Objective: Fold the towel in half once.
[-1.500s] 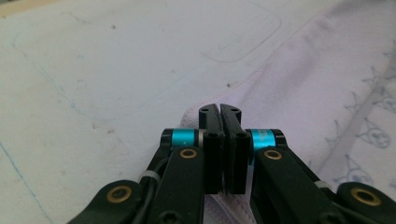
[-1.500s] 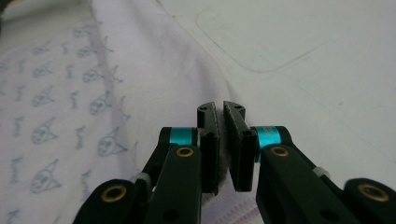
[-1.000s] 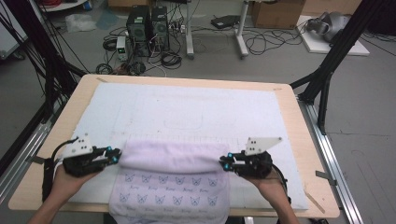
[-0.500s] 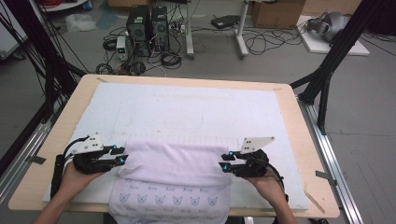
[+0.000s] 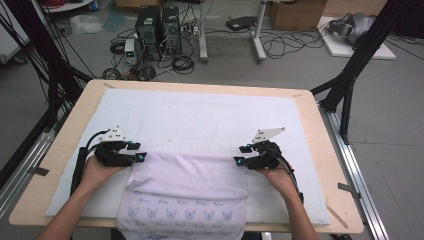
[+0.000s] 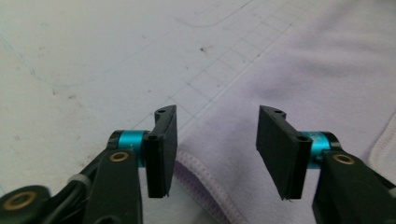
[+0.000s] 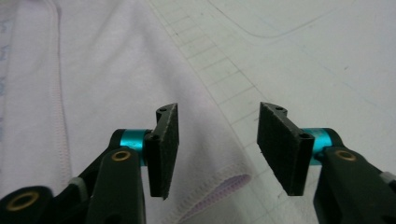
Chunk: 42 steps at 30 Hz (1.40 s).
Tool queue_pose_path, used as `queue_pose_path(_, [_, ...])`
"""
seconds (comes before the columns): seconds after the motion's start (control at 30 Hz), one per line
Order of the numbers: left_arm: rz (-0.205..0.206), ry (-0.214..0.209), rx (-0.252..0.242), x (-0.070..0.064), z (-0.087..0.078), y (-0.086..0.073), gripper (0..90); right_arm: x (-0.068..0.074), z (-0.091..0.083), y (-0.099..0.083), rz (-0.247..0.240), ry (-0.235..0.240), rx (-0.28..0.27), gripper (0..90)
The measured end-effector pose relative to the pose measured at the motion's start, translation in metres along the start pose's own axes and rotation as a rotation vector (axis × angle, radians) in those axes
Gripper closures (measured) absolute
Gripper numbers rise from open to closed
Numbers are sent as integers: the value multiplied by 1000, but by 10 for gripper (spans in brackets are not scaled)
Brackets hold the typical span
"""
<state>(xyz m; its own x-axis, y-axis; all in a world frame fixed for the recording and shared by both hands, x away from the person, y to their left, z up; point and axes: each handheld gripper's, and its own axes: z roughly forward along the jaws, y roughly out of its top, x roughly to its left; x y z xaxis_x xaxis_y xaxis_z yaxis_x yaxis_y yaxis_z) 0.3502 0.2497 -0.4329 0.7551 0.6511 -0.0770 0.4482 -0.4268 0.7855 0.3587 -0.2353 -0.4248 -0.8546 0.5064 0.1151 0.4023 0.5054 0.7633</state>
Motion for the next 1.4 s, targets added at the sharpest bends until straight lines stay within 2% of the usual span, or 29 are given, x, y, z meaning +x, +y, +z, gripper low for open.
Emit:
queue_pose_path(0.13, [-36, 20, 31, 6, 8, -4, 404, -6, 8, -5, 23, 7, 35, 455])
queue_pose_path(0.2, [-36, -1, 48, 8, 11, -5, 420, -6, 11, -6, 22, 12, 57, 478])
queue_pose_path(0.3, [-18, 1, 50, 6, 11, -6, 501, -4, 16, -9, 3, 24, 92, 579])
queue_pose_path(0.33, [-11, -11, 50, 6, 11, -6, 572, -3, 17, -10, -2, 12, 82, 621])
queue_pose_path(0.37, [-5, -4, 52, 4, 11, -5, 614, -2, 16, -10, 2, 22, 83, 676])
queue_pose_path(0.4, [-3, -18, 50, 3, 11, -5, 643, -2, 16, -10, 12, 32, 83, 728])
queue_pose_path(0.43, [13, -20, 48, 1, 11, -4, 736, -2, 16, -10, 8, 47, 86, 801])
queue_pose_path(0.47, [29, -13, 53, 0, 10, -4, 780, -2, 16, -9, 1, 58, 87, 827])
queue_pose_path(0.53, [46, 2, 55, -2, 10, -2, 834, 1, 16, -7, -26, 40, 93, 846])
queue_pose_path(0.63, [43, 27, 47, 3, 10, 2, 849, 0, 13, -1, -31, 15, 77, 855])
queue_pose_path(0.77, [37, 64, 29, 12, 11, 20, 853, -10, 7, 16, -33, -29, 66, 856])
queue_pose_path(0.8, [43, 84, 15, 16, 11, 30, 853, -13, 5, 21, -35, -43, 63, 856])
queue_pose_path(0.83, [39, 91, 3, 19, 10, 36, 854, -18, 1, 30, -40, -69, 42, 856])
queue_pose_path(0.97, [31, 141, -51, 38, -1, 78, 854, -35, -17, 64, -44, -126, -2, 856])
queue_pose_path(1.1, [57, 201, -87, 47, -7, 120, 854, -51, -32, 100, -64, -187, -3, 856])
queue_pose_path(1.2, [42, 229, -118, 55, -14, 146, 854, -62, -43, 123, -71, -219, -36, 856])
queue_pose_path(1.27, [32, 245, -142, 57, -14, 152, 847, -67, -48, 133, -58, -225, -53, 854])
queue_pose_path(1.3, [37, 263, -123, 57, -10, 151, 808, -70, -48, 134, -52, -221, -64, 834])
queue_pose_path(1.33, [24, 280, -93, 59, -5, 149, 724, -74, -45, 132, -37, -208, -62, 793])
queue_pose_path(1.37, [13, 270, -78, 61, -1, 144, 656, -77, -41, 129, -22, -206, -42, 735])
queue_pose_path(1.4, [-2, 259, -78, 63, 2, 137, 641, -80, -36, 124, -3, -205, -23, 689])
